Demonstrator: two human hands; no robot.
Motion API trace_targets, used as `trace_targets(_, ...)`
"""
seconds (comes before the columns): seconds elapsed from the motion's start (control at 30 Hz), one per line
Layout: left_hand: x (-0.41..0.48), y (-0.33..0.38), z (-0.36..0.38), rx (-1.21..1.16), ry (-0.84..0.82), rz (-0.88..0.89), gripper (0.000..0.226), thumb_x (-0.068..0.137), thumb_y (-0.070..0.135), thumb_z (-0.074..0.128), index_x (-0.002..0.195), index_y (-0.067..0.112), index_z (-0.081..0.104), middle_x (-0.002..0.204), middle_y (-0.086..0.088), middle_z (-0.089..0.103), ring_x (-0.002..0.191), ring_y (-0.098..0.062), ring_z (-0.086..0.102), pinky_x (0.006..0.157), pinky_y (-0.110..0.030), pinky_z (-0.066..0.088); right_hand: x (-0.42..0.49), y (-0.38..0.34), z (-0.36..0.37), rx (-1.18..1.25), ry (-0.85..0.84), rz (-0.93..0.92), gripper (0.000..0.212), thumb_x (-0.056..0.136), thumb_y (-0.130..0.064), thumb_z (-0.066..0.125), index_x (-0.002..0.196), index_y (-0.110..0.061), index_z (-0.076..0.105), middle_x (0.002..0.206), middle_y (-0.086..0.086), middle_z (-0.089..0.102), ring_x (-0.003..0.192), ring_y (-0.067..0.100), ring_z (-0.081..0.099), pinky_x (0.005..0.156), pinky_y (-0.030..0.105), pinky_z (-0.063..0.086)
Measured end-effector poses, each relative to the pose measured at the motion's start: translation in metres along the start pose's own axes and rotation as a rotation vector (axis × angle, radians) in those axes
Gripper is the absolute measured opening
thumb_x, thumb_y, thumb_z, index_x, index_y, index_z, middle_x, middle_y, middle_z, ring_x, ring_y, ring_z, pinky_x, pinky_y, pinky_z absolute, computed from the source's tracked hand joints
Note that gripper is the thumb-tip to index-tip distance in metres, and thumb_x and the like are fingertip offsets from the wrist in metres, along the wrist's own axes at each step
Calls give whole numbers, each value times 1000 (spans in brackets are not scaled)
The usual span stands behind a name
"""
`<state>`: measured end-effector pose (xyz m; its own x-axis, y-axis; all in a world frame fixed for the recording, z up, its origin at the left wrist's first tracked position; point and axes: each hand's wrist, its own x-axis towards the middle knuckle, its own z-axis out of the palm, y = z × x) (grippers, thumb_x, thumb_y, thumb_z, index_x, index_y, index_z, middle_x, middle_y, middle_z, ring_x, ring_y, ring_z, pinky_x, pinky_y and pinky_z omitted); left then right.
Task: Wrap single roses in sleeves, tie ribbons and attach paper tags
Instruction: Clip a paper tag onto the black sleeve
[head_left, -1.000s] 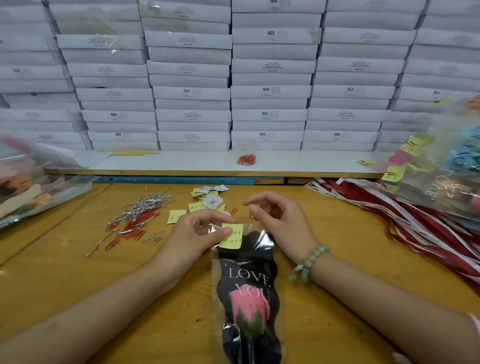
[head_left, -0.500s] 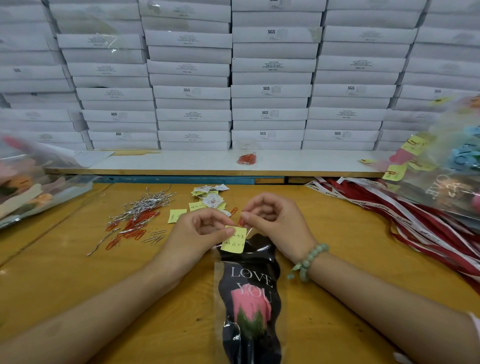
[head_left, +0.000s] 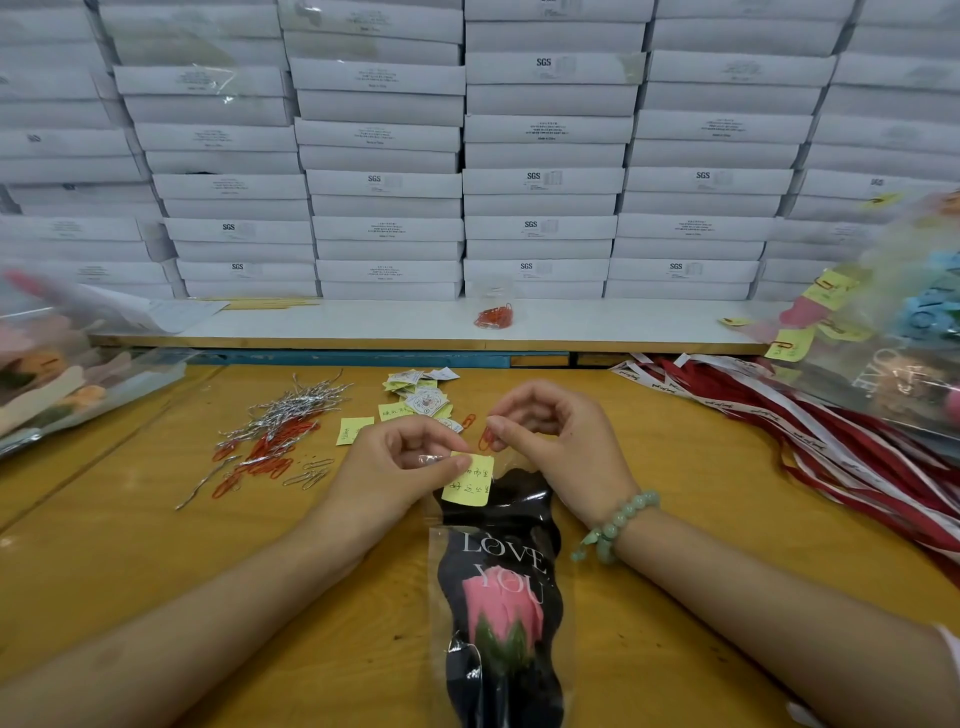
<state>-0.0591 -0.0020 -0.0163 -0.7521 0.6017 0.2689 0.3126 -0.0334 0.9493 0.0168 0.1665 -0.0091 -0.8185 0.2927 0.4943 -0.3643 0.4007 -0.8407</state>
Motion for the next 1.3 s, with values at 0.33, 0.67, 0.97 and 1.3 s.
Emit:
trace_targets(0.33, 0, 0, 0, -14, 3, 20, 9, 75, 10, 79, 80, 16, 75, 70, 1, 67, 66, -8, 65, 61, -13, 50, -2, -1, 3, -43, -68, -20, 6, 80, -10, 74, 84, -9, 69, 75, 3, 73, 69, 13, 69, 68, 20, 54)
trace_targets(0.67, -1, 0, 0, -29, -4, 10, 8, 75, 12, 79, 80, 15, 74, 68, 2, 67, 62, -6, 63, 57, -13, 49, -2, -2, 3, -66, -91, 3, 9, 82, -13, 73, 87, -7, 70, 78, 4, 73, 73, 18, 70, 71, 26, 57)
trace_targets(0.97, 2, -3, -4, -51, 17, -17, 15, 67, 26, 79, 79, 19, 75, 74, -3, 71, 71, -14, 67, 66, -17, 53, -3, -3, 2, -100, -148, 33, 10, 82, -18, 72, 87, -9, 72, 80, 3, 73, 71, 11, 68, 70, 19, 54)
trace_targets(1.3, 1, -3, -1, -56, 30, -29, 16, 82, 14, 73, 97, 17, 73, 86, -1, 72, 78, -9, 68, 68, -17, 52, 1, -13, -2, -195, 52, 10, 15, 92, -21, 59, 107, -20, 63, 101, -11, 67, 93, -5, 59, 82, 7, 43)
